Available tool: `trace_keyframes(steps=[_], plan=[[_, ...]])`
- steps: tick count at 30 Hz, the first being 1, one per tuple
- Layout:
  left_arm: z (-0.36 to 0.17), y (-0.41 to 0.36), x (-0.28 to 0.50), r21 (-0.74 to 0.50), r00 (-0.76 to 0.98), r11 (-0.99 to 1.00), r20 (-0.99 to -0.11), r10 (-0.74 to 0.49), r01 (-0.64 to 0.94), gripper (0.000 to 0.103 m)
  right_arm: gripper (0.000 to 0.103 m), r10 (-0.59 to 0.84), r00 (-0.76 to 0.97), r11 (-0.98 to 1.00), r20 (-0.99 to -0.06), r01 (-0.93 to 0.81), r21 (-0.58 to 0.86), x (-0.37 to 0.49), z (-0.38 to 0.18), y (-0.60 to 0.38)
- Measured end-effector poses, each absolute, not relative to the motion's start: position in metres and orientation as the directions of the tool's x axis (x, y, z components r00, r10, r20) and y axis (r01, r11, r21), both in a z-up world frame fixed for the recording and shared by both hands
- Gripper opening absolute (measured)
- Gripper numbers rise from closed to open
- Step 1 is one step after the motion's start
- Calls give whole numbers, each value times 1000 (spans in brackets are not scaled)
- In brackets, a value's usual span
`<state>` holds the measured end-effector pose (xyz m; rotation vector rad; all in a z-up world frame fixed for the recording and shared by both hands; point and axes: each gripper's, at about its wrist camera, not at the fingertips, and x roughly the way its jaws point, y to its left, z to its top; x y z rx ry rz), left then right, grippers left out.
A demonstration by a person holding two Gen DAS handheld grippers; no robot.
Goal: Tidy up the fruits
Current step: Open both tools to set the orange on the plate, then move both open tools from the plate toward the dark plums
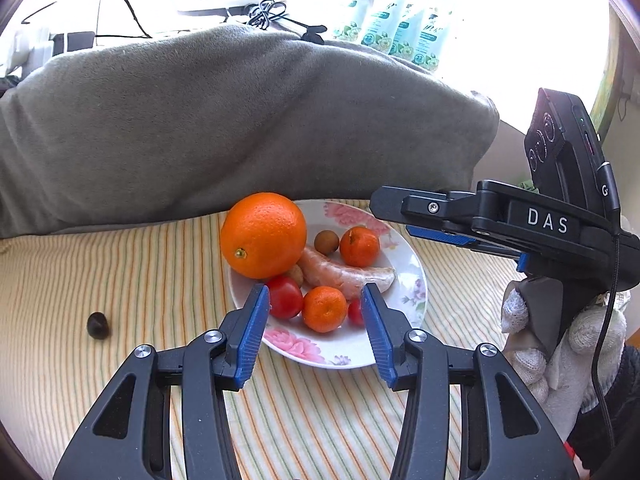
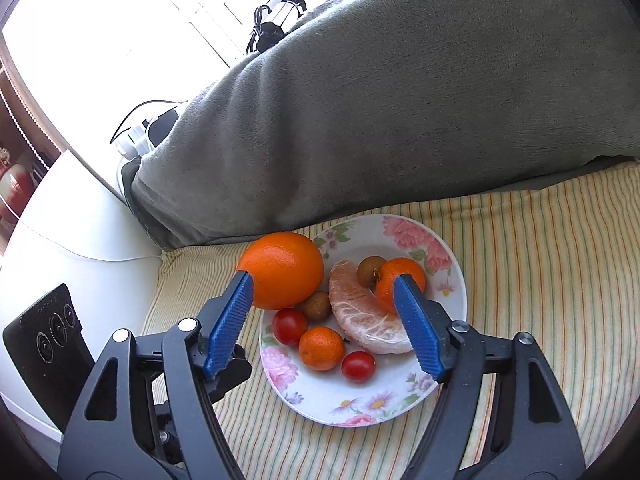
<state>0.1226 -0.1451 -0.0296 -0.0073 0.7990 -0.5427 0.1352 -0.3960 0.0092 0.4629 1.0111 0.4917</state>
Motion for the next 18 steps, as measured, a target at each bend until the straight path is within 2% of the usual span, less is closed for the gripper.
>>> trace_keyframes(steps=[6,13,14,16,18], plan=[[-30,-138,116,-202,579,871,-677,-454,447,48,77,566,451,818,-690,-204,537,121,15,-393],[-29,-124,111,-200,591,881,-676,-440,428,48,84,525,475,850,-706,-261,457,102,25,-380],[-29,-122,110,-198,593,883,-676,-437,425,50,85,518,478,855,-710,-269,443,100,25,-378],[-28,-119,108,-194,602,887,-672,-431,418,64,87,500,487,866,-716,-283,413,96,27,-374],[-26,-115,107,-195,608,889,-669,-429,413,64,87,486,496,874,-720,-298,384,92,30,-371]])
